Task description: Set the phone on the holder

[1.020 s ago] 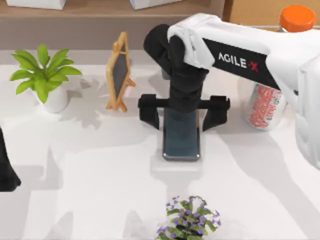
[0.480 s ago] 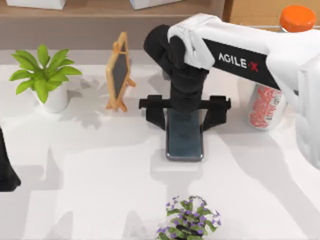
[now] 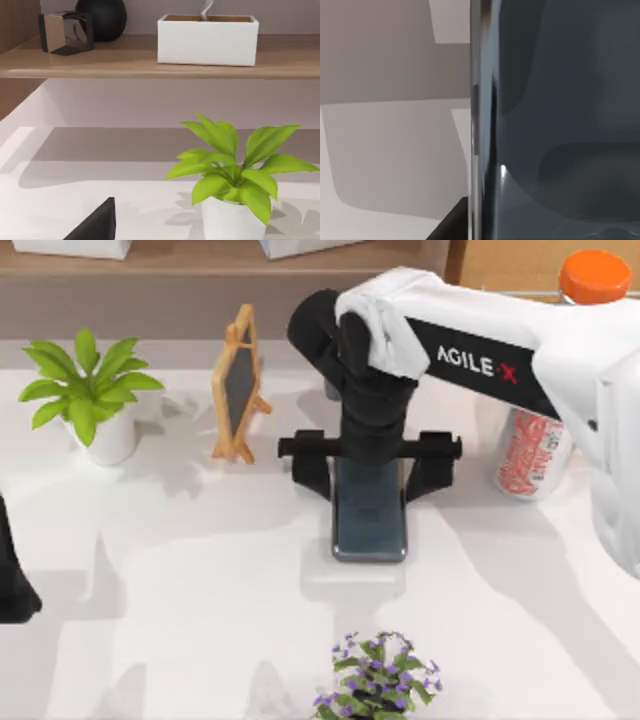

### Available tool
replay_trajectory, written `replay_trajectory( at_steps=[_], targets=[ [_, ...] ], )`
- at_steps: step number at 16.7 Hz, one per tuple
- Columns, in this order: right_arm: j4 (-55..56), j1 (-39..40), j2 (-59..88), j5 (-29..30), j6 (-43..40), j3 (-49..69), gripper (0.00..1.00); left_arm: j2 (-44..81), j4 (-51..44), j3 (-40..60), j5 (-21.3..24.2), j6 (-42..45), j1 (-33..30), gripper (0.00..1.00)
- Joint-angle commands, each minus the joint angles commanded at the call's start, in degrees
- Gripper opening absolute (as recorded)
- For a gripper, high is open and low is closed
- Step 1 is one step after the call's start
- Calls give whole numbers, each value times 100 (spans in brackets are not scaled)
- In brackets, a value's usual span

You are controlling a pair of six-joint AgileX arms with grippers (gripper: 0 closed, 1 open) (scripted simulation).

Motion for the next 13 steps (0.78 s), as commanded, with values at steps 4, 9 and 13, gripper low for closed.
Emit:
replay_trajectory(
  at_steps=[4, 9, 13],
  targets=[
    [-111, -16, -220, 100, -38, -4, 0, 0, 0, 0, 0, 0, 0, 100],
    [-456, -16, -284, 99, -40, 245, 0, 0, 0, 0, 0, 0, 0, 100],
    [-482, -16, -285, 97, -32, 277, 0, 0, 0, 0, 0, 0, 0, 100]
  ],
)
